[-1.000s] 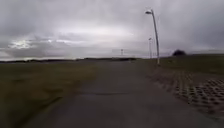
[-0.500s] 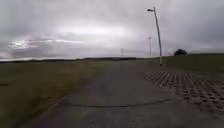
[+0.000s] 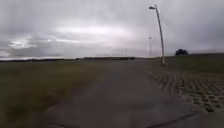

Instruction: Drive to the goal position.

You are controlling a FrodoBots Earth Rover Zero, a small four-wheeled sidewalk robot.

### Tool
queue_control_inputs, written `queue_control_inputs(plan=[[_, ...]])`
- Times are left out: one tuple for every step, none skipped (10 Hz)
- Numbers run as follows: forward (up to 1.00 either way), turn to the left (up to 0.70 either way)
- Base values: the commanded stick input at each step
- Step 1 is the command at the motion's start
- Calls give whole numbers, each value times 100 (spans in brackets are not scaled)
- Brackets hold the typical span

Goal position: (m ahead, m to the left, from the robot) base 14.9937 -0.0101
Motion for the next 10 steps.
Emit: queue_control_inputs(plan=[[100,0],[100,0],[100,0],[100,0],[100,0],[100,0],[100,0],[100,0],[100,0],[100,0]])
